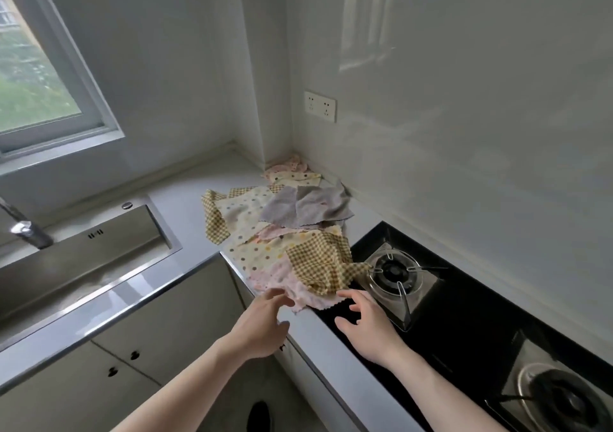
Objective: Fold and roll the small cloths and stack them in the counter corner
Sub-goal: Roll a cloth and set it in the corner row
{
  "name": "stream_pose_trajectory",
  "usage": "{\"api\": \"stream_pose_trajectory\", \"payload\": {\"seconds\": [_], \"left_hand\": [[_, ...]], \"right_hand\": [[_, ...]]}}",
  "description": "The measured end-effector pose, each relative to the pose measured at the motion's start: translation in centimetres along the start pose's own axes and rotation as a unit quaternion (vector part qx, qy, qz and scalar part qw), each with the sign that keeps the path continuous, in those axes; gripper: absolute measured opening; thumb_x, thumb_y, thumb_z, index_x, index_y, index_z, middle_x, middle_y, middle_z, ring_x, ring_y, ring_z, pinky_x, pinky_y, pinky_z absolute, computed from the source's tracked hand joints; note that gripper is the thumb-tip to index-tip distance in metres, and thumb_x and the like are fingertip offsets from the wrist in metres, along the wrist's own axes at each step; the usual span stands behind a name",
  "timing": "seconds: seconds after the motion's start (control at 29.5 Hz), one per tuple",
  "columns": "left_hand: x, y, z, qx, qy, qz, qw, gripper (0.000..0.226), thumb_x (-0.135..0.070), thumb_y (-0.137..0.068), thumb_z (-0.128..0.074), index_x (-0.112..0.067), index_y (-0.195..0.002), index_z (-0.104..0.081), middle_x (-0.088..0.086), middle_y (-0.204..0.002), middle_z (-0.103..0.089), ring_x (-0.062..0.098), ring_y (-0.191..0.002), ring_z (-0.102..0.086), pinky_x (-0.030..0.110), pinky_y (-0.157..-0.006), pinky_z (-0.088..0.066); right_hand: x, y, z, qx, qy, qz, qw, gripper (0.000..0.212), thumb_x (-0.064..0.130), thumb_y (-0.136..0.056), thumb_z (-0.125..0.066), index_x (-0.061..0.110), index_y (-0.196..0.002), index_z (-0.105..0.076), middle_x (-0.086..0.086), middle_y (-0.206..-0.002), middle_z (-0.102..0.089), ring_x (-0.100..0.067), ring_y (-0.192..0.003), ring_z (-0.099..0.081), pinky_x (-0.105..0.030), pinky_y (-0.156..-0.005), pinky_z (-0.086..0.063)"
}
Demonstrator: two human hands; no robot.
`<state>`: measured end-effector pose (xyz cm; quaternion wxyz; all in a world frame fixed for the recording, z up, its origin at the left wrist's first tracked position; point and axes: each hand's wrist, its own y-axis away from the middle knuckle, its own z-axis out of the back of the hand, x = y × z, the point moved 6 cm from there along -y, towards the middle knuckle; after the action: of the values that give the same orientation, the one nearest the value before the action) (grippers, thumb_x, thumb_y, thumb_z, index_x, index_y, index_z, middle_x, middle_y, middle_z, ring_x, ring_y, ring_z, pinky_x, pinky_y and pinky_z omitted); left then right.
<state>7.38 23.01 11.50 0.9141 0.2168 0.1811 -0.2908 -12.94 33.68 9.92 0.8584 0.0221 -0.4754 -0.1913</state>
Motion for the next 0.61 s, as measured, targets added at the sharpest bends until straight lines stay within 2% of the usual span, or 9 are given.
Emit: {"api": "stream_pose_trajectory", "payload": {"seconds": [0.24, 0.3, 0.41, 0.47, 0.54, 0.61], "left_hand": [[0.3, -10.8, -1.4, 0.105, -0.059, -0.056, 0.991, 0.047, -0.018, -0.095, -0.051, -0.028, -0.141, -0.054, -0.005, -0.159, -0.034, 0.021, -0.143, -0.038, 0.033, -0.115, -0.037], [2.3, -15.5, -2.1, 0.168, -0.102, -0.090, 0.976, 0.052, -0.018, -0.094, -0.051, -0.027, -0.145, -0.052, -0.003, -0.161, -0.029, 0.023, -0.146, -0.033, 0.036, -0.117, -0.036], [2.5, -17.4, -3.4, 0.230, -0.167, -0.125, 0.951, 0.058, -0.017, -0.093, -0.052, -0.024, -0.150, -0.048, -0.001, -0.167, -0.016, 0.028, -0.151, -0.024, 0.040, -0.120, -0.034], [4.1, -19.8, -4.3, 0.274, -0.202, -0.178, 0.923, 0.060, -0.017, -0.092, -0.054, -0.023, -0.151, -0.047, -0.002, -0.168, -0.010, 0.030, -0.153, -0.018, 0.042, -0.121, -0.033], [3.8, -20.6, -5.1, 0.284, -0.216, -0.219, 0.908, 0.062, -0.017, -0.091, -0.053, -0.019, -0.152, -0.045, -0.001, -0.169, -0.009, 0.030, -0.151, -0.019, 0.041, -0.119, -0.035], [3.7, -20.7, -5.1, 0.295, -0.211, -0.255, 0.896, 0.065, -0.013, -0.092, -0.050, -0.014, -0.156, -0.038, 0.001, -0.168, -0.017, 0.028, -0.150, -0.023, 0.037, -0.119, -0.034]], "right_hand": [[-1.6, -3.4, 0.6, -0.059, 0.000, -0.061, 0.996, 0.045, 0.032, -0.093, -0.067, 0.040, -0.135, -0.054, 0.021, -0.135, -0.044, -0.004, -0.122, -0.051, -0.024, -0.098, -0.048], [-1.8, -5.8, -0.4, -0.131, -0.033, -0.117, 0.984, 0.043, 0.030, -0.093, -0.067, 0.039, -0.133, -0.056, 0.020, -0.135, -0.047, -0.005, -0.121, -0.053, -0.022, -0.096, -0.046], [-1.0, -5.4, -2.4, -0.149, -0.048, -0.162, 0.974, 0.043, 0.029, -0.093, -0.068, 0.037, -0.133, -0.056, 0.021, -0.134, -0.047, -0.006, -0.122, -0.054, -0.023, -0.096, -0.048], [0.4, -6.6, -5.0, -0.190, -0.055, -0.207, 0.958, 0.042, 0.030, -0.093, -0.068, 0.038, -0.133, -0.056, 0.022, -0.134, -0.046, -0.005, -0.123, -0.053, -0.025, -0.097, -0.049], [1.7, -5.7, -6.4, -0.216, -0.054, -0.216, 0.951, 0.042, 0.031, -0.093, -0.069, 0.038, -0.133, -0.057, 0.023, -0.135, -0.046, -0.004, -0.122, -0.053, -0.025, -0.096, -0.049], [2.3, -4.7, -6.7, -0.265, -0.053, -0.242, 0.932, 0.043, 0.031, -0.093, -0.068, 0.038, -0.133, -0.057, 0.023, -0.136, -0.047, -0.003, -0.122, -0.053, -0.023, -0.095, -0.049]]}}
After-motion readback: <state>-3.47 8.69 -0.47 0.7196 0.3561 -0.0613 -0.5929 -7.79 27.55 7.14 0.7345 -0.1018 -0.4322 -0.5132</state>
